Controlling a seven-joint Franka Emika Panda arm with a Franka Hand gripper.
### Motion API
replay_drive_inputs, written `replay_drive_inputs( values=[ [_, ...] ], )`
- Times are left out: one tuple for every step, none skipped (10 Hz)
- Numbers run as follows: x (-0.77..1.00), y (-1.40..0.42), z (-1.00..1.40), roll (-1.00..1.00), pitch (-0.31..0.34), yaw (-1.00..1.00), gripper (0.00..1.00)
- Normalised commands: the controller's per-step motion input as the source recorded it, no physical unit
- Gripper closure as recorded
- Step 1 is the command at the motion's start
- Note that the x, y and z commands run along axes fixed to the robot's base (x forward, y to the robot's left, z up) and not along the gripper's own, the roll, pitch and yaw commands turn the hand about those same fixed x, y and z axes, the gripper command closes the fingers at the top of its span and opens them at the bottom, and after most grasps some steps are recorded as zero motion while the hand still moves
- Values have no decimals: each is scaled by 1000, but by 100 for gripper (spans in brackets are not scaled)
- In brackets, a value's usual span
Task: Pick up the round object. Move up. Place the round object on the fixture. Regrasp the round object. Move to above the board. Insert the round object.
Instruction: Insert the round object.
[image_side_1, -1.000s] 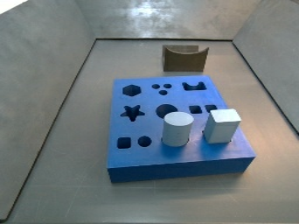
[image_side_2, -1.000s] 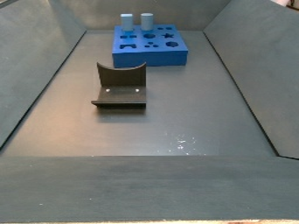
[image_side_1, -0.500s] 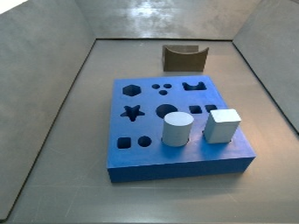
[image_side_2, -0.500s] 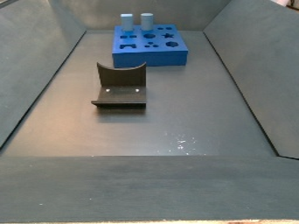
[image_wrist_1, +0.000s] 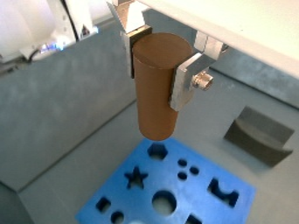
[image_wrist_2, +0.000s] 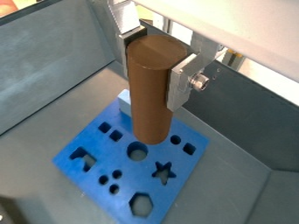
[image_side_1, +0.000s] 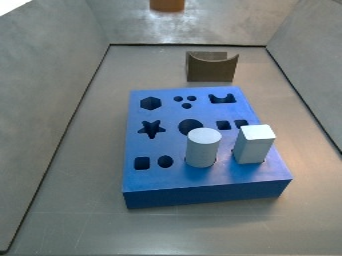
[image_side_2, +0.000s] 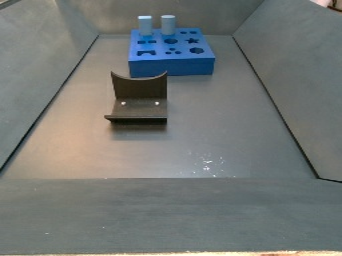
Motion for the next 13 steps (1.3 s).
replay_drive_inputs(
  values=[
    [329, -351, -1000, 0, -103, 0, 100],
    [366, -297, -1000, 0, -83, 0, 100],
    [363, -229, -1000, 0, -29, 0, 100],
    [389, -211, -1000, 0, -23, 0, 100],
    [406, -143, -1000, 0, -17, 0, 100],
    [394, 0, -1000, 9, 0, 0, 100],
    [320, 0, -1000, 31, 0, 0, 100],
    [303, 29, -1000, 80, 0, 0, 100],
    [271, 23, -1000, 231, 0, 0, 100],
    [191, 0, -903, 391, -20, 0, 100],
    [34, 0, -757, 586, 0, 0, 100],
    [0, 0, -800, 309, 0, 0, 100],
    [0, 111, -666, 66, 0, -29, 100]
  ],
)
